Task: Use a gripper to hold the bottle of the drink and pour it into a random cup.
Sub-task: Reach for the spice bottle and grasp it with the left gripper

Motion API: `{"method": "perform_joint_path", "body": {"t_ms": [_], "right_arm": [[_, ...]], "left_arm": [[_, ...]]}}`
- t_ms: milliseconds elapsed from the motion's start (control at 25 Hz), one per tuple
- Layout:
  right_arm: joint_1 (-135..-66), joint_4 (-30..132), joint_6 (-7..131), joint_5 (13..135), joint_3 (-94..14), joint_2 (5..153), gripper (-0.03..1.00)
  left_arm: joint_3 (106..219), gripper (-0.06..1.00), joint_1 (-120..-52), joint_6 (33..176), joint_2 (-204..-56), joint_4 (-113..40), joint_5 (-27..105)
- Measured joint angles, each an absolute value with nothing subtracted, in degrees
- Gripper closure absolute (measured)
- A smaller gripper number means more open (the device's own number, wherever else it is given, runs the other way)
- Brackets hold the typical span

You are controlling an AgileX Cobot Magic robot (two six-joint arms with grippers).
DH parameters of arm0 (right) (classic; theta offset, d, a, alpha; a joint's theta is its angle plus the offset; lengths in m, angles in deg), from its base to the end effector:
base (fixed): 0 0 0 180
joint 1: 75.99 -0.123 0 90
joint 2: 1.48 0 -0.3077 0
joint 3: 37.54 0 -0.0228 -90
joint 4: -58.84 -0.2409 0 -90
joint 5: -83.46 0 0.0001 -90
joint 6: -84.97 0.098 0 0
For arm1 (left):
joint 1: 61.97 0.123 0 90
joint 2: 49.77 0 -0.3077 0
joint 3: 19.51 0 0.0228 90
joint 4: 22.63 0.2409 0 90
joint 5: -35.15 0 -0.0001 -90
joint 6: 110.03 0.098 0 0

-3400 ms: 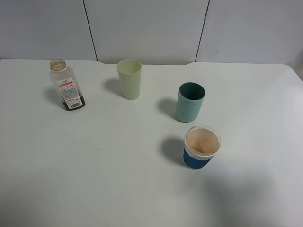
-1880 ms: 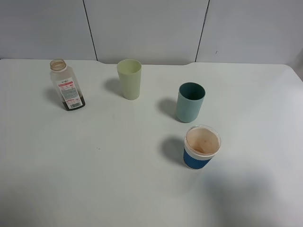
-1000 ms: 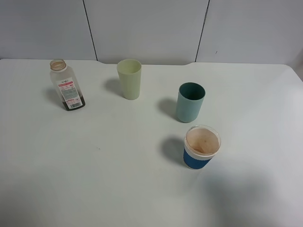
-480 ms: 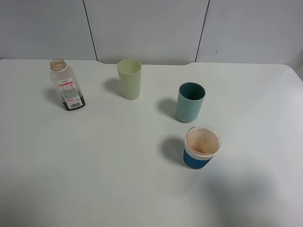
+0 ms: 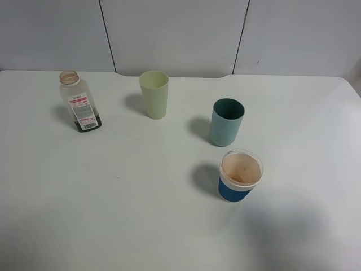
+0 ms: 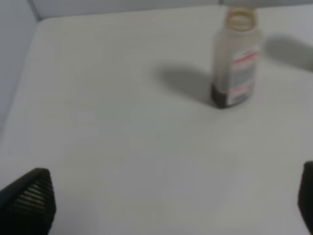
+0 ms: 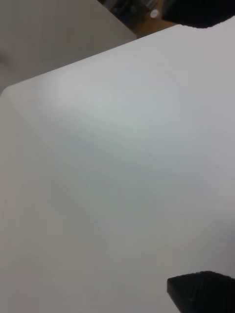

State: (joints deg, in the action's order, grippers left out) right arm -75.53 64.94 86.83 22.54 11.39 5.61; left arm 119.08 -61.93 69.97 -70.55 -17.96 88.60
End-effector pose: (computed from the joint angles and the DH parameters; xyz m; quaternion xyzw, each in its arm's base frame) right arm -0.0314 -0.0089 0.2704 0.0195 0.8509 -0.0468 0.5228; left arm 0.0029 0.0064 0.3225 0.0028 0.8457 0.0408 0.5321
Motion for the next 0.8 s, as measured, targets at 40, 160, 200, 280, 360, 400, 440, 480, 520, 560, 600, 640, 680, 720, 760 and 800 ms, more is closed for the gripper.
{"method": "perform_joint_path", "body": {"t_ms": [40, 160, 200, 280, 360, 400, 440, 480, 520, 560, 600, 640, 680, 720, 760, 800], "right_arm": [[-75.5, 64.9, 86.8, 22.5, 11.4, 5.6, -0.02], [-75.5, 64.9, 86.8, 22.5, 11.4, 5.6, -0.02], [-75.5, 64.9, 86.8, 22.5, 11.4, 5.6, -0.02], [-75.5, 64.9, 86.8, 22.5, 11.4, 5.6, -0.02], [-75.5, 64.9, 86.8, 22.5, 11.4, 5.6, -0.02], [-75.5, 64.9, 86.8, 22.5, 11.4, 5.6, -0.02], [-75.5, 64.9, 86.8, 22.5, 11.4, 5.6, -0.02], [-75.5, 64.9, 86.8, 22.5, 11.4, 5.6, -0.02], [-75.5, 64.9, 86.8, 22.5, 11.4, 5.6, -0.02], [-75.5, 64.9, 86.8, 22.5, 11.4, 5.6, -0.02], [-75.5, 64.9, 86.8, 22.5, 11.4, 5.6, -0.02], [-75.5, 64.9, 86.8, 22.5, 11.4, 5.6, -0.02], [-75.5, 64.9, 86.8, 22.5, 11.4, 5.6, -0.02], [-75.5, 64.9, 86.8, 22.5, 11.4, 5.6, -0.02], [-75.5, 64.9, 86.8, 22.5, 11.4, 5.6, -0.02], [-75.5, 64.9, 86.8, 22.5, 11.4, 5.6, -0.02]], "left_arm": [[120.2, -0.04, -61.9, 69.4, -72.8, -16.9, 88.1], [122.9, -0.04, -61.9, 68.2, -78.3, -14.4, 87.7], [124.0, -0.04, -61.9, 68.0, -79.9, -13.9, 87.7], [126.0, -0.04, -61.9, 68.1, -83.8, -13.5, 87.4], [126.8, -0.04, -61.9, 68.5, -85.4, -13.5, 87.3], [127.9, -0.04, -61.9, 69.2, -87.6, -13.8, 87.3], [128.6, -0.04, -61.9, 70.0, -89.3, -14.4, 87.3], [130.1, -0.04, -61.9, 72.7, -93.2, -17.6, 87.2], [130.8, -0.04, -61.9, 74.6, -95.3, -20.1, 87.2], [131.4, -0.04, -61.8, 77.0, -97.5, -23.1, 87.1], [131.7, -0.04, -61.4, 78.9, -99.6, -26.4, 87.1], [131.9, -0.04, -60.4, 81.4, -101.6, -29.7, 87.1], [131.9, -0.04, -59.3, 83.5, -103.2, -32.0, 87.1], [131.9, -0.04, -58.0, 86.0, -104.9, -34.4, 87.4], [131.9, -0.04, -56.3, 88.1, -106.8, -36.0, 87.7], [131.9, -0.04, -54.5, 90.4, -109.0, -37.5, 88.1]]}}
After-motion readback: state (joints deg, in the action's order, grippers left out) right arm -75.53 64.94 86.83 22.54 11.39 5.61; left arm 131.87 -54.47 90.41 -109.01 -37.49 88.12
